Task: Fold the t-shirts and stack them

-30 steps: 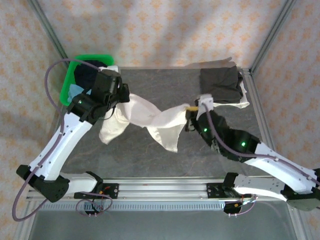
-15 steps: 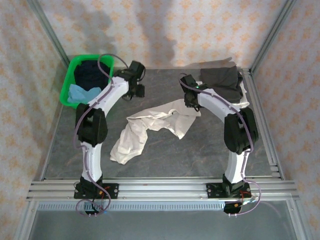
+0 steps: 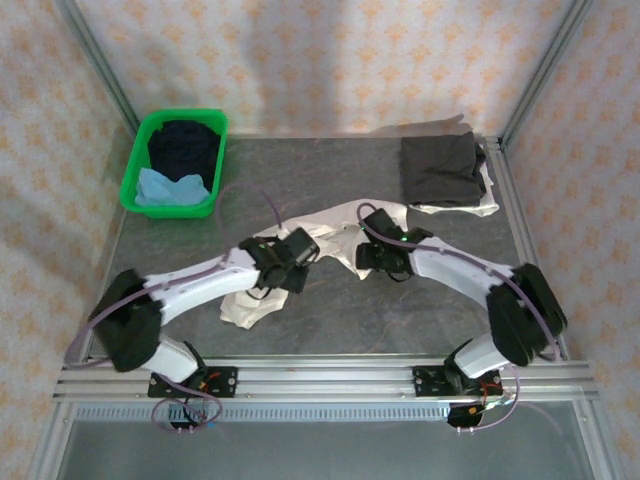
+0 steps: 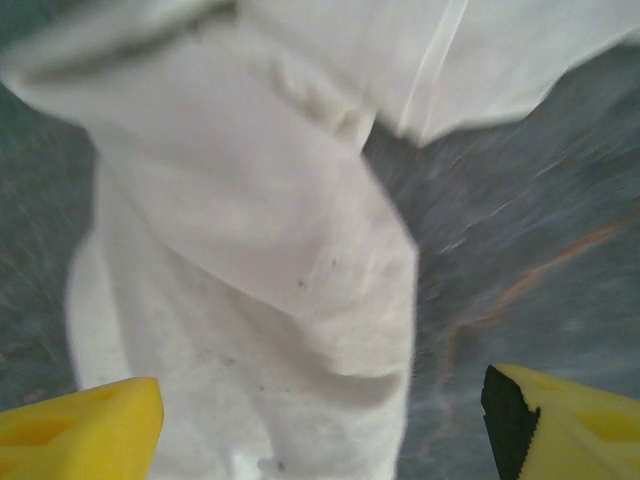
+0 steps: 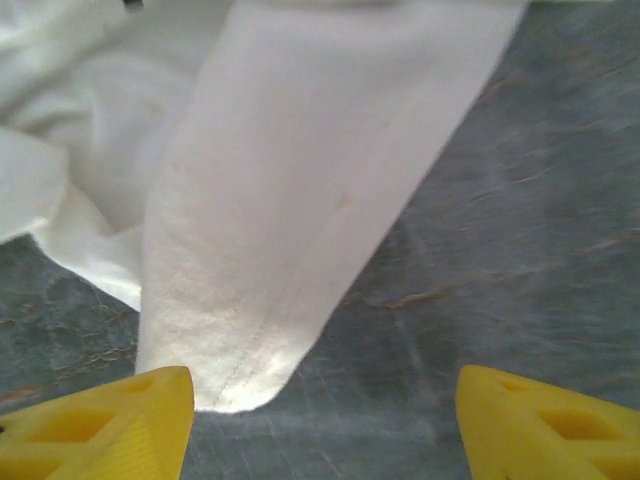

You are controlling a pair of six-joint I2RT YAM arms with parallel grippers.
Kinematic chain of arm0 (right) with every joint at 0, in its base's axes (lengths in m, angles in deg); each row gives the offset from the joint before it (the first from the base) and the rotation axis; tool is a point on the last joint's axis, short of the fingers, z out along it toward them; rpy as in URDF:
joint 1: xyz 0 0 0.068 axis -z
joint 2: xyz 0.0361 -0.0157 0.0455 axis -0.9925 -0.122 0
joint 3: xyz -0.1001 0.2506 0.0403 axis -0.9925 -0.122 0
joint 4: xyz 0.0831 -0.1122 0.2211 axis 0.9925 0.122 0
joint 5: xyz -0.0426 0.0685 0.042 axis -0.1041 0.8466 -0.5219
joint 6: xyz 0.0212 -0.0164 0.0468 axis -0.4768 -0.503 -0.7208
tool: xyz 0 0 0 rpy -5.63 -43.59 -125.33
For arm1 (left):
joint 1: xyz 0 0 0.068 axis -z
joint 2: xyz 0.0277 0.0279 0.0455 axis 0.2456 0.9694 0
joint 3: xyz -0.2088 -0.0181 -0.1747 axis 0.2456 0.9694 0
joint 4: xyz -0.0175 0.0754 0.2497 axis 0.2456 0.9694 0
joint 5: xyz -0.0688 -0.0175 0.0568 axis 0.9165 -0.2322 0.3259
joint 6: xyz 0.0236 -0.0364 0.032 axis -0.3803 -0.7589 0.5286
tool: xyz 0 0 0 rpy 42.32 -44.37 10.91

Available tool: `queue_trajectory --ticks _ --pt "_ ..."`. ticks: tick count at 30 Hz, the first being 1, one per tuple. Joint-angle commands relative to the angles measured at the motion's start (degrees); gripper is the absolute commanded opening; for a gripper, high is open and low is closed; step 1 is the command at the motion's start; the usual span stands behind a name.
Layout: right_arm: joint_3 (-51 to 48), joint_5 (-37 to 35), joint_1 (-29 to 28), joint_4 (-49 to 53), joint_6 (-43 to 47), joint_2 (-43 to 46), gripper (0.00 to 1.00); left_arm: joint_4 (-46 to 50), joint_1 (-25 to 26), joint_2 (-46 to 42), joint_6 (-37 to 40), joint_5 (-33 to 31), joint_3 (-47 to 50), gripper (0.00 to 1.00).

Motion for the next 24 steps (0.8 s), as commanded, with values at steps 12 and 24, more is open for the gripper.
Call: queue_trajectory --ticks 12,24 --pt "5.7 -12.2 -0.9 2.9 -0.2 -8.8 0.2 -0.3 -7.3 -3.3 1.9 0.7 -3.3 0.0" --pt "13.9 -18.9 9.3 5.9 6.5 11.3 0.0 0.6 -29.9 -8.3 5.7 13.2 -17.9 0.0"
